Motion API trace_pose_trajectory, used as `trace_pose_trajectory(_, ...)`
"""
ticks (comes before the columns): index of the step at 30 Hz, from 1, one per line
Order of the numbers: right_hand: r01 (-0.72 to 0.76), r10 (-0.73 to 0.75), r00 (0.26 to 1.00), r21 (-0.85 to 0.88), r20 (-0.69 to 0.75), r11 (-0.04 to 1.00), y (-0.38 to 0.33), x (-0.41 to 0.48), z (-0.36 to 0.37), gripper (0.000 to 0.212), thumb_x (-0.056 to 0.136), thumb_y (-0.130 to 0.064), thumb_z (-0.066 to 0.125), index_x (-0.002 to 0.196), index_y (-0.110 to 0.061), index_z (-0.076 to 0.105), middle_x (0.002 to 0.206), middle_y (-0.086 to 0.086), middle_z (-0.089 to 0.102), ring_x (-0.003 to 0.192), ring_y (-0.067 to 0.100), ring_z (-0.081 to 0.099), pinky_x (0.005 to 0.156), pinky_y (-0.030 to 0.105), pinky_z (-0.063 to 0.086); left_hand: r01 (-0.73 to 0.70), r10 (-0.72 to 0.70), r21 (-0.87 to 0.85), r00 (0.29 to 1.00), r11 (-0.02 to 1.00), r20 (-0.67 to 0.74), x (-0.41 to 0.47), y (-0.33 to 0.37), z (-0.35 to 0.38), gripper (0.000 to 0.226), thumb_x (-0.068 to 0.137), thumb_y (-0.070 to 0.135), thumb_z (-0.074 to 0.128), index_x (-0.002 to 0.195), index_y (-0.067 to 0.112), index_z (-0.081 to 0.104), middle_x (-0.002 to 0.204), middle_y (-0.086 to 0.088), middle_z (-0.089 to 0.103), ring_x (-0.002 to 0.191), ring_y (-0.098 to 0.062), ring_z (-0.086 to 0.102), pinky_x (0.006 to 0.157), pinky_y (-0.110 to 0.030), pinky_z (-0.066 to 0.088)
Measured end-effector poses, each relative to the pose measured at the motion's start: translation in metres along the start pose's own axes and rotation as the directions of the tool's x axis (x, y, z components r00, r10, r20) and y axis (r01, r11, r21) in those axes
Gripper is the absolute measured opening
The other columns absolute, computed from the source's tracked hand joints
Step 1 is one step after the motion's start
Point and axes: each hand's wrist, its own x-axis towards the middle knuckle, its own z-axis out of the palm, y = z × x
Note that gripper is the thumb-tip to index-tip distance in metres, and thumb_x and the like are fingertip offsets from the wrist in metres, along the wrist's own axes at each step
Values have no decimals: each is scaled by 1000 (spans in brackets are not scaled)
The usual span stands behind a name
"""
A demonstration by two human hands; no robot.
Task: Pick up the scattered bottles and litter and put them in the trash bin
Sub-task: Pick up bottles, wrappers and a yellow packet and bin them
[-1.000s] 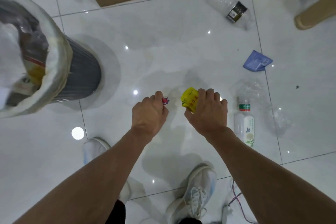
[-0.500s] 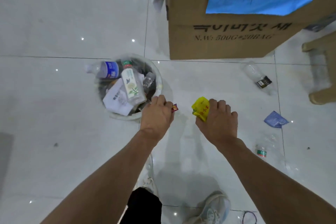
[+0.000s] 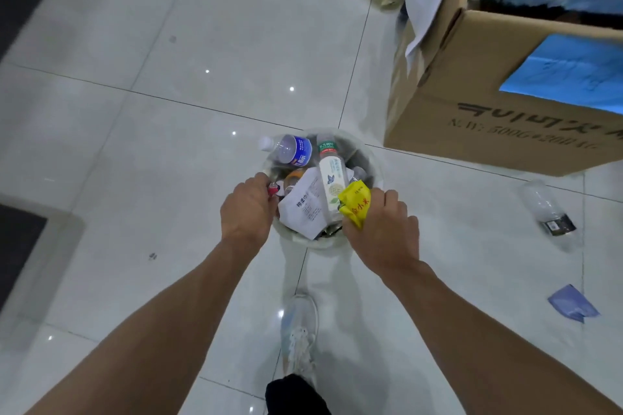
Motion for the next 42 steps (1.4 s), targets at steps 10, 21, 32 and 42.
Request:
trace_pose_trajectory(10,-9,10,998,-17,57,1000,4,30,11,58,83,-57,51,124,-17,40,111,6,50,101,30,54,75,40,43,96,-51,-189,972,977,230,51,14,23,47,83,31,69,124,16,52,112,-12,61,106,-31,57,88,-44,51)
trace_pose_trajectory(21,-346,318,938,361,137,866,-12,67,21,48,91,-50,48,118,-11,39,111,14,57,98,36,57,74,38,41,29,-60,-411,996,911,-61,43,9,28,51,83,48,67,122,21,48,115,-2,50,113,-19,45,78,-30,40)
trace_pose_trajectory(32,-238,171,953,266,252,934,-15,61,32,49,91,-41,50,132,-17,39,122,11,53,110,32,54,79,36,42,-53,67,-213,996,976,58,25,14,27,45,86,38,66,123,21,47,120,-4,50,109,-24,50,82,-42,51)
trace_pose_trajectory(42,-81,68,990,106,123,991,22,28,9,48,89,-39,51,130,-15,44,118,9,52,108,29,51,82,40,43,-161,160,-61,987,985,-33,7,61,32,29,87,32,60,113,21,55,117,-4,55,106,-23,52,81,-38,46)
